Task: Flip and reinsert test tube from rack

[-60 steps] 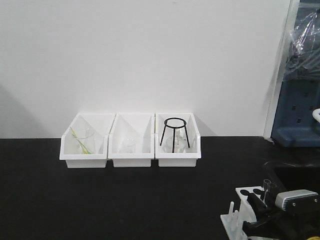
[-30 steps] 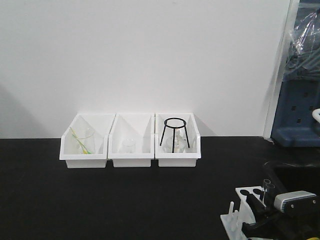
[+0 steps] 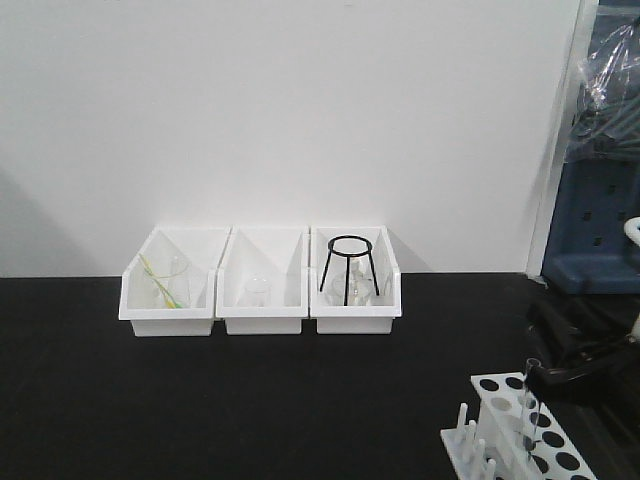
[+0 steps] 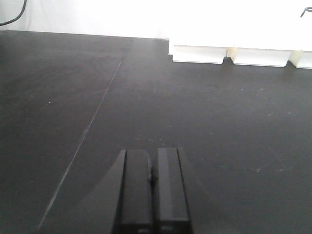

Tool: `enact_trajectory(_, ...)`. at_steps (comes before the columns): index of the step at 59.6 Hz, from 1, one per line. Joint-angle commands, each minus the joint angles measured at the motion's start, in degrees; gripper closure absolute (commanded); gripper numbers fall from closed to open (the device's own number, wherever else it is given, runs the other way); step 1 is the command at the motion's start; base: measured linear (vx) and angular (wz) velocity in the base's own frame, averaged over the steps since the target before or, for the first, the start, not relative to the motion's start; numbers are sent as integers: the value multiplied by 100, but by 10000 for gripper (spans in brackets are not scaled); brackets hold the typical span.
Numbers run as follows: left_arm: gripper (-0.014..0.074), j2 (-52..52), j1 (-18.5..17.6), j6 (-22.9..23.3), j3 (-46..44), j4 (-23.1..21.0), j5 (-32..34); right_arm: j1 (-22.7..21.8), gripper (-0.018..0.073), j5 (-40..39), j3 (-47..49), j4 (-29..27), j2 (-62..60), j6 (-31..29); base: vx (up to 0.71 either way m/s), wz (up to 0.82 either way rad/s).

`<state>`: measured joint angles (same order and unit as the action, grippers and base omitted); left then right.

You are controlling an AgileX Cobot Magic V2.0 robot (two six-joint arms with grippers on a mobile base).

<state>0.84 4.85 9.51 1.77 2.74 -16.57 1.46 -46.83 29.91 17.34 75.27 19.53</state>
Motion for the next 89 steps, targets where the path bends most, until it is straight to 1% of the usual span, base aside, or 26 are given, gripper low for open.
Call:
enact_trajectory(1,603,72,-28,1,5,-21,495,-28,508,1057,112,515,-1230,656,0,0)
enact_trajectory(3,603,72,-28,1,5,-21,495,-28,575,1667,112,776,-1647,861,0,0)
enact_trajectory(6,603,72,-28,1,5,-21,495,-28,574,2428,76,1123,-2205,1134,0,0)
enact_trajectory(10,603,72,-28,1,5,-21,495,-28,570,2999,-136,1512,-2923,1454,0,0)
enact_trajectory(14,603,72,-28,1,5,-21,495,-28,569,3266,-528,1801,-3712,1662,0,0)
enact_trajectory(18,603,72,-28,1,5,-21,495,-28,568,3300,-953,1996,-4415,1729,0,0)
enact_trajectory(25,603,72,-28,1,5,-21,495,-28,568,3306,-1468,2286,-5244,1535,0,0)
enact_trajectory(37,603,72,-28,1,5,-21,495,-28,567,3293,-2010,2239,-6388,1540,0,0)
enact_trajectory(53,603,72,-28,1,5,-21,495,-28,567,3359,-2042,2244,-6693,1534,0,0)
enact_trajectory(58,603,72,-28,1,5,-21,495,-28,567,3420,-2042,2233,-6693,1335,0,0)
enact_trajectory(61,603,72,-28,1,5,-21,495,-28,566,3493,-2042,1913,-6693,1219,0,0)
enact_trajectory(64,603,72,-28,1,5,-21,495,-28,566,3647,-2042,1189,-6693,895,0,0)
enact_trajectory(65,603,72,-28,1,5,-21,495,-28,566,3762,-2042,815,-6693,671,0,0)
enact_trajectory(67,603,72,-28,1,5,-21,495,-28,566,3970,-2042,306,-6693,324,0,0)
enact_trajectory(68,603,72,-28,1,5,-21,495,-28,566,4157,-2042,-49,-6693,47,0,0)
enact_trajectory(71,603,72,-28,1,5,-21,495,-28,566,4599,-2071,-612,-6713,-528,0,0)
enact_trajectory(72,603,72,-28,1,5,-21,495,-28,566,4683,-2117,-813,-6741,-806,0,0)
enact_trajectory(74,603,72,-28,1,5,-21,495,-28,566,4850,-2252,-1051,-6810,-1128,0,0)
enact_trajectory(77,603,72,-28,1,5,-21,495,-28,566,4891,-2520,-1241,-6964,-1517,0,0)
enact_trajectory(79,603,72,-28,1,5,-21,495,-28,566,4860,-2729,-1283,-7110,-1588,0,0)
enact_trajectory(84,603,72,-28,1,5,-21,495,-28,566,4683,-3167,-1283,-7495,-1521,0,0)
enact_trajectory(87,603,72,-28,1,5,-21,495,-28,566,4880,-3181,-1273,-7684,-1522,0,0)
enact_trajectory(89,603,72,-28,1,5,-21,495,-28,566,4863,-3163,-1225,-7659,-1534,0,0)
